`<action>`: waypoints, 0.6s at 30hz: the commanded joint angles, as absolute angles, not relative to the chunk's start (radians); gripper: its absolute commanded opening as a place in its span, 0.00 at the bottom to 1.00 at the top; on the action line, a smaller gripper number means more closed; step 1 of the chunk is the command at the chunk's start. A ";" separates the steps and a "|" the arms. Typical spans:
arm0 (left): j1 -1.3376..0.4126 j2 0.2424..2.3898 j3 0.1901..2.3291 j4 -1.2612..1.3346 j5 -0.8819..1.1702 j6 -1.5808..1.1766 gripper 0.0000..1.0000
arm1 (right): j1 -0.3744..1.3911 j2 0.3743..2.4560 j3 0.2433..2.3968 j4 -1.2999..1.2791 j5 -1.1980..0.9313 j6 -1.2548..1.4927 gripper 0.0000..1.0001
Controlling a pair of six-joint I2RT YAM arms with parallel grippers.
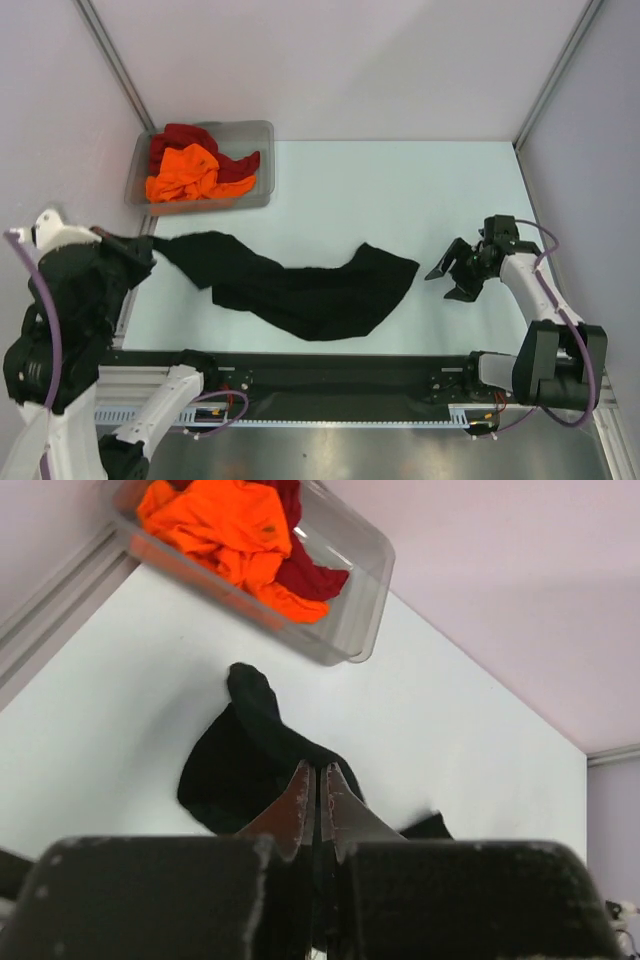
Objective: Fold and stack the t-shirts
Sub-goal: Flatten the tshirt out
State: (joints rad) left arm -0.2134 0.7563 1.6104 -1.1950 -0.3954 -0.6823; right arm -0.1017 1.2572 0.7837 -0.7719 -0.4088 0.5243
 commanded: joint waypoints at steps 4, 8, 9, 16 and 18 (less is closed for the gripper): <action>-0.209 0.615 1.387 -1.299 -0.345 -0.722 0.00 | 0.039 1.131 0.772 -0.828 -0.440 0.567 0.72; -0.209 0.555 1.238 -1.296 -0.295 -0.758 0.00 | 0.203 1.147 0.768 -0.697 -0.454 0.688 0.65; -0.209 0.555 1.230 -1.292 -0.290 -0.755 0.00 | 0.228 1.164 0.778 -0.665 -0.448 0.728 0.64; -0.209 0.609 1.209 -1.221 -0.253 -0.696 0.00 | 0.411 1.293 0.782 -0.176 -0.313 1.080 0.48; -0.209 0.633 1.219 -1.213 -0.256 -0.672 0.00 | 0.437 1.375 0.843 -0.156 -0.282 1.075 0.22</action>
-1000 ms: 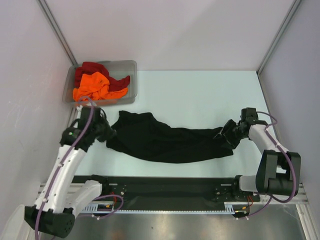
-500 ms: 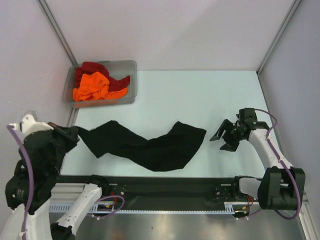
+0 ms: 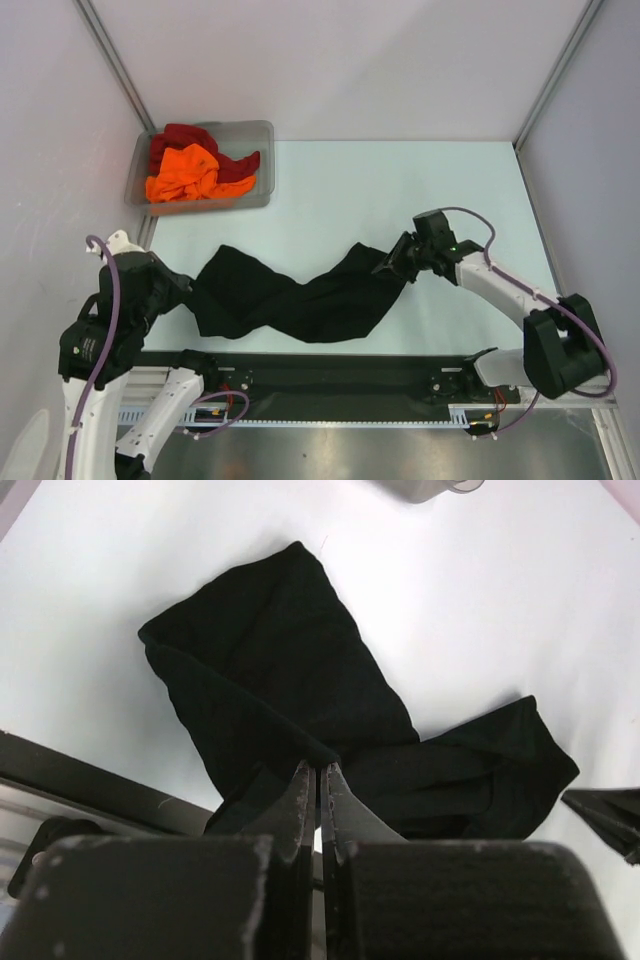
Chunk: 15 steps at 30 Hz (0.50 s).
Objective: Fold and stack the t-shirts
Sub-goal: Flatten the tshirt out
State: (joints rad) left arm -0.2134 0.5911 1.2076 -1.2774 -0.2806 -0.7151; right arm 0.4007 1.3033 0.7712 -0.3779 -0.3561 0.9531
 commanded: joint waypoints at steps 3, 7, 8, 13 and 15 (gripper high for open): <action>-0.209 0.670 1.262 -1.204 -0.278 -0.628 0.00 | 0.449 1.506 0.897 -0.236 -0.299 1.025 0.01; -0.209 0.709 1.327 -1.203 -0.302 -0.578 0.00 | 0.494 1.558 0.852 -0.157 -0.330 1.066 0.12; -0.209 0.712 1.333 -1.198 -0.302 -0.572 0.00 | 0.505 1.568 0.842 -0.140 -0.336 1.101 0.18; -0.209 0.712 1.325 -1.187 -0.265 -0.568 0.00 | 0.549 1.603 0.825 -0.051 -0.321 1.160 0.30; -0.209 0.707 1.319 -1.184 -0.249 -0.565 0.00 | 0.564 1.606 0.822 -0.032 -0.308 1.170 0.26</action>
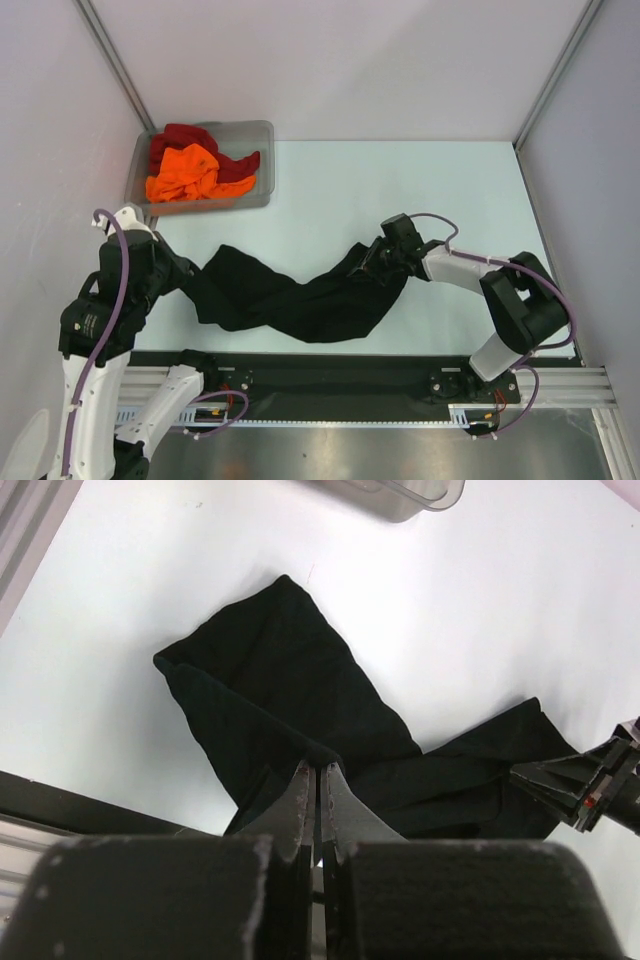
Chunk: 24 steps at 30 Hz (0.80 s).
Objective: Fold and stack the t-shirts
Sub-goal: Flatten the tshirt out
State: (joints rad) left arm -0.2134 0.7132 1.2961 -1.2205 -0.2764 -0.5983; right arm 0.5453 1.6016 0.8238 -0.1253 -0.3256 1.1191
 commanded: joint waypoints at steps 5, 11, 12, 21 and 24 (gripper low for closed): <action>-0.209 0.721 1.342 -1.186 -0.239 -0.565 0.00 | 0.572 1.618 0.802 -0.020 -0.288 1.218 0.24; -0.209 0.727 1.368 -1.190 -0.242 -0.557 0.00 | 0.571 1.637 0.764 0.020 -0.296 1.242 0.28; -0.209 0.727 1.370 -1.190 -0.241 -0.557 0.00 | 0.571 1.637 0.762 0.026 -0.296 1.243 0.28; -0.209 0.733 1.387 -1.197 -0.244 -0.554 0.00 | 0.545 1.684 0.761 0.067 -0.302 1.236 0.30; -0.209 0.733 1.391 -1.200 -0.244 -0.551 0.00 | 0.529 1.692 0.762 0.071 -0.307 1.236 0.30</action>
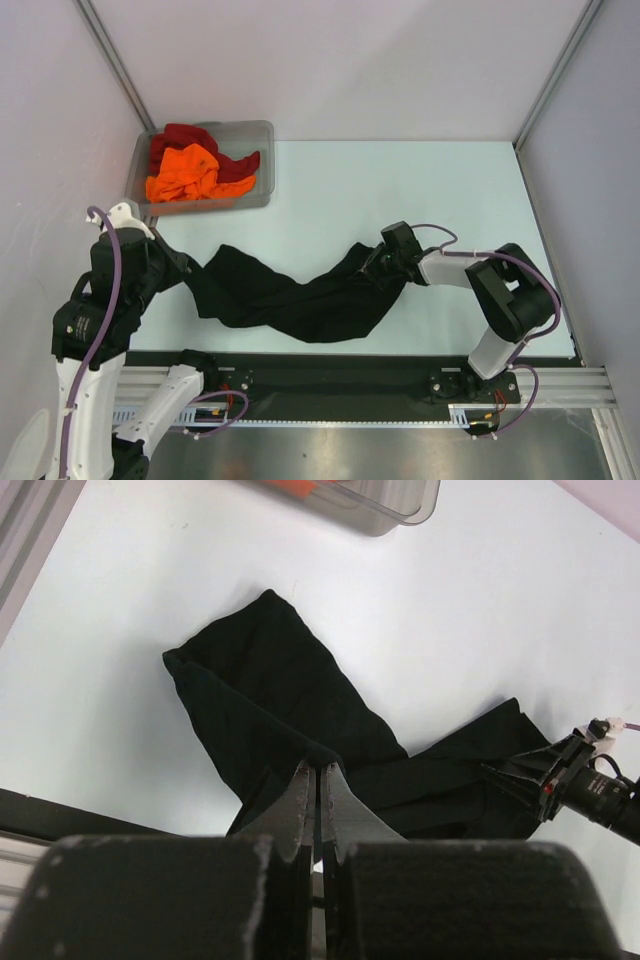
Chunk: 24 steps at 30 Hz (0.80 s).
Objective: Fold and stack the t-shirts
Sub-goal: Flatten the tshirt out
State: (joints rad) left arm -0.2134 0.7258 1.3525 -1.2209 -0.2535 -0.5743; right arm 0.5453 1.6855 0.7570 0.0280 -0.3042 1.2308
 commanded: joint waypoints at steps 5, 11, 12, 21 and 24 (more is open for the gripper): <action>-0.209 0.733 1.396 -1.201 -0.252 -0.543 0.00 | 0.506 1.710 0.776 0.077 -0.318 1.224 0.28; -0.209 0.741 1.428 -1.201 -0.265 -0.529 0.00 | 0.489 1.666 0.883 -0.095 -0.316 1.137 0.00; -0.209 0.742 1.439 -1.201 -0.281 -0.528 0.00 | 0.486 1.651 0.900 -0.130 -0.311 1.118 0.00; -0.209 0.788 1.621 -1.172 -0.293 -0.519 0.00 | 0.445 1.393 1.170 -0.564 -0.183 0.888 0.00; -0.209 0.818 1.713 -1.123 -0.253 -0.458 0.00 | 0.408 1.315 1.276 -0.661 -0.125 0.821 0.00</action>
State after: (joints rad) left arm -0.2134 0.7937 1.6253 -1.2095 -0.2752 -0.5320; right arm 0.4408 1.3930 1.1728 -0.4931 -0.2211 0.9394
